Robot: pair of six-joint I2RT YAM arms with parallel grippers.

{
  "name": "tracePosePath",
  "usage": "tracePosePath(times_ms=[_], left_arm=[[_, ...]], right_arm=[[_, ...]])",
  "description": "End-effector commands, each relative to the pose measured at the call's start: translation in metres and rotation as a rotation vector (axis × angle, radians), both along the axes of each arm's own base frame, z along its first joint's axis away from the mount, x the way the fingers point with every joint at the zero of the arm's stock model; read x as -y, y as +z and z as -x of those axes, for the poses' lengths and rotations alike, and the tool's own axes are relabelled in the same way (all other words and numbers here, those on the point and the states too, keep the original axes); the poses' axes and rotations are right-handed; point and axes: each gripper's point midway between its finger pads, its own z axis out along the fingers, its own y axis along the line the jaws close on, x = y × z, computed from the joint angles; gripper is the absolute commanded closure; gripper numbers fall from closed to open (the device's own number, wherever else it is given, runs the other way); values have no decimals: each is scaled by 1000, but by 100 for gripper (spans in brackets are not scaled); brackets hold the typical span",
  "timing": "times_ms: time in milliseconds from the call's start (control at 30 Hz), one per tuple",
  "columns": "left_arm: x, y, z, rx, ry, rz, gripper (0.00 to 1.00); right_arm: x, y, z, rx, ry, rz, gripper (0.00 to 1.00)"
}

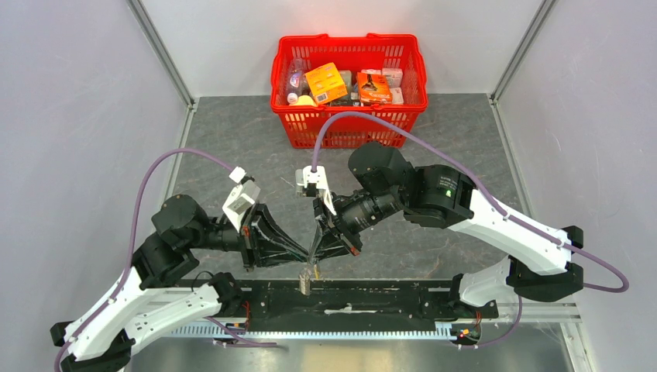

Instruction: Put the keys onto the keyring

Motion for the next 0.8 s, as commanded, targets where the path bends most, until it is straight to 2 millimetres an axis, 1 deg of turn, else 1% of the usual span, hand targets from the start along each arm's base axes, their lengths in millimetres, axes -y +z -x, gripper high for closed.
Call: tracePosePath(times_ms=[0, 100, 233, 433, 567, 633, 700, 767], left_arm=[[2, -1, 2, 22, -27, -4, 91], [3, -2, 2, 21, -32, -8, 98], [3, -2, 2, 25, -36, -5, 98], [4, 1, -6, 32, 19, 13, 98], [1, 3, -13, 38, 73, 28, 98], [1, 3, -16, 41, 90, 30, 98], [2, 3, -17, 40, 97, 29, 98], [2, 2, -19, 40, 102, 25, 98]], right_arm=[[-4, 27, -2, 46, 4, -98, 100], [-3, 27, -2, 50, 6, -99, 100], [-3, 26, -2, 51, 8, -98, 100], [-3, 26, -5, 62, -12, -106, 100], [0, 29, -5, 61, -24, -117, 83], [1, 30, -5, 64, -31, -121, 73], [3, 32, -5, 62, -35, -127, 65], [5, 37, -4, 61, -43, -139, 62]])
